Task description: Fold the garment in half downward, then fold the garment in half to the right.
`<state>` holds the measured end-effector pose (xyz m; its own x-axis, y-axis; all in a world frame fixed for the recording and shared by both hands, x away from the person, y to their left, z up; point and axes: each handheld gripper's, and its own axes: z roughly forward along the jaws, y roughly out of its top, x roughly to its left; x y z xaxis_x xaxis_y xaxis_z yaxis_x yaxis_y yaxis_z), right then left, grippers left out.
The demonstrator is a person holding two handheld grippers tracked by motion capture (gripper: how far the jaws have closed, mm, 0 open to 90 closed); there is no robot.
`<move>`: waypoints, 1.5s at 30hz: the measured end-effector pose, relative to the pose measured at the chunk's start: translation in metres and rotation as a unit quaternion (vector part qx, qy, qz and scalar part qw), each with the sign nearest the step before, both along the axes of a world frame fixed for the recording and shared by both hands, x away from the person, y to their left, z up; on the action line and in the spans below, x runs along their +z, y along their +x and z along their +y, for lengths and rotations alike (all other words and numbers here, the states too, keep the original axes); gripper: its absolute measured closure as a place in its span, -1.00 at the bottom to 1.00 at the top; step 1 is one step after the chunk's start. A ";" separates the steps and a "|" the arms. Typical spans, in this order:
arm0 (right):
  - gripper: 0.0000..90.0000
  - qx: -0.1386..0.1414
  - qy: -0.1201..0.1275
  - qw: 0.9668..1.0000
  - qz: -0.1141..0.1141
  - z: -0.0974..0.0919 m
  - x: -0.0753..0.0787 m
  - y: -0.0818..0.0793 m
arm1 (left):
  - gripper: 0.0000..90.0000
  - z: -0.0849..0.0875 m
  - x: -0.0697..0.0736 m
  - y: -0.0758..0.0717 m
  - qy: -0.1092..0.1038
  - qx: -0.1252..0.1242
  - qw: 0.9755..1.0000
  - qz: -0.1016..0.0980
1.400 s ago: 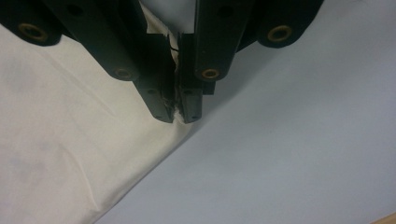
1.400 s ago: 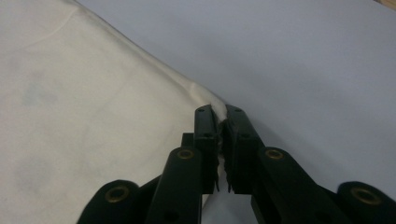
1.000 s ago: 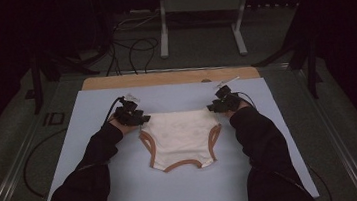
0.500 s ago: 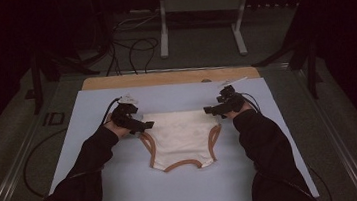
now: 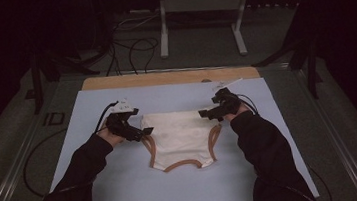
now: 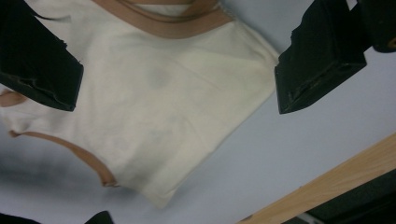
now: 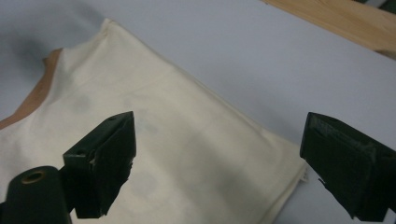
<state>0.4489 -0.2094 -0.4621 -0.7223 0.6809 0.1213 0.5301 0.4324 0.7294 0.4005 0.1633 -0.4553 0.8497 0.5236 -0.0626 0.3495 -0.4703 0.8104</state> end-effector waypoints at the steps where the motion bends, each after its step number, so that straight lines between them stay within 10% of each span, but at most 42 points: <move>1: -0.77 0.006 -0.003 1.000 -0.003 0.002 0.002 0.000 | -0.96 -0.001 0.002 -0.003 0.000 -0.005 1.000 -0.002; 25: -0.75 0.088 -0.006 0.996 -0.035 0.066 0.030 0.006 | -0.96 0.000 0.003 -0.032 0.001 -0.020 1.000 -0.013; 45: -0.76 0.109 -0.016 0.994 -0.018 0.110 0.036 0.014 | -0.97 -0.013 -0.003 -0.058 0.012 -0.089 0.996 -0.028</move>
